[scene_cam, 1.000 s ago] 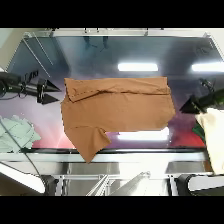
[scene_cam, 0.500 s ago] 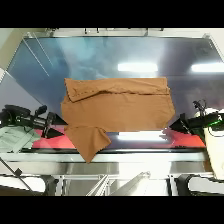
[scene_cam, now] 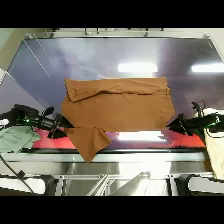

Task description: Fold the shirts.

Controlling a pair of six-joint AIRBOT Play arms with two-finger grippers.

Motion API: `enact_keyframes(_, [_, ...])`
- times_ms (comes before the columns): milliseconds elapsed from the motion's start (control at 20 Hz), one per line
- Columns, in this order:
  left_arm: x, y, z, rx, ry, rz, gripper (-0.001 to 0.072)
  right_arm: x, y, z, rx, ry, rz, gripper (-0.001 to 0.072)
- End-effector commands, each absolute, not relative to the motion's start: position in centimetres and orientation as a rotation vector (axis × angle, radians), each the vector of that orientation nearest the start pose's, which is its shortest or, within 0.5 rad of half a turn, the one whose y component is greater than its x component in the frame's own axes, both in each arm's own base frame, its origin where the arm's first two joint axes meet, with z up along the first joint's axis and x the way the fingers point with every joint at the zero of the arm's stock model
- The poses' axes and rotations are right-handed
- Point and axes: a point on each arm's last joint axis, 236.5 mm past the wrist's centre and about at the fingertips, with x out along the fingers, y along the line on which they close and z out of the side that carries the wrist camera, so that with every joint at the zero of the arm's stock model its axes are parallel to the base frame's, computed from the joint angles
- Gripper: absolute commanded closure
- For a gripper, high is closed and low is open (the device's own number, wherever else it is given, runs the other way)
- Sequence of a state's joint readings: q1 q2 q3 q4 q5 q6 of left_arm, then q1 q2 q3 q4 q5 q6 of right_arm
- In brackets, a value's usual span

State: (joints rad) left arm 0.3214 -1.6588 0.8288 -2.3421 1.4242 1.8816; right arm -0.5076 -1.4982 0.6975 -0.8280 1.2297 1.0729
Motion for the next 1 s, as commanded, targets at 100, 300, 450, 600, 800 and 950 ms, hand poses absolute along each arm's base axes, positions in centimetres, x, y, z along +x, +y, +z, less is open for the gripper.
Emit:
enact_keyframes(100, [28.7,-11.0,-10.7,-0.888,1.766,-0.481,0.0678,28.6,1.5,-12.9,0.931,1.468,0.218,0.0389])
enact_keyframes(300, [29.0,-11.1,-10.5,-0.877,1.762,-0.487,0.0678,30.5,2.3,-13.2,1.01,1.401,0.23,0.0389])
enact_keyframes(450, [28.8,-11.1,-10.4,-0.879,1.769,-0.494,0.0678,31.8,2.7,-13.7,1.113,1.364,0.212,0.0436])
enact_keyframes(600, [28.8,-11.2,-10.3,-0.88,1.771,-0.495,0.0679,32.1,2.9,-13.3,1.132,1.351,0.222,0.0693])
enact_keyframes(800, [28.6,-11.2,-10.2,-0.882,1.78,-0.505,0.0678,31.6,3.0,-11.5,1.115,1.343,0.286,0.0696])
enact_keyframes(950, [28.2,-10.8,-9.7,-0.899,1.788,-0.525,0.0678,29.4,1.6,-8.5,1.134,1.367,0.302,0.0697])
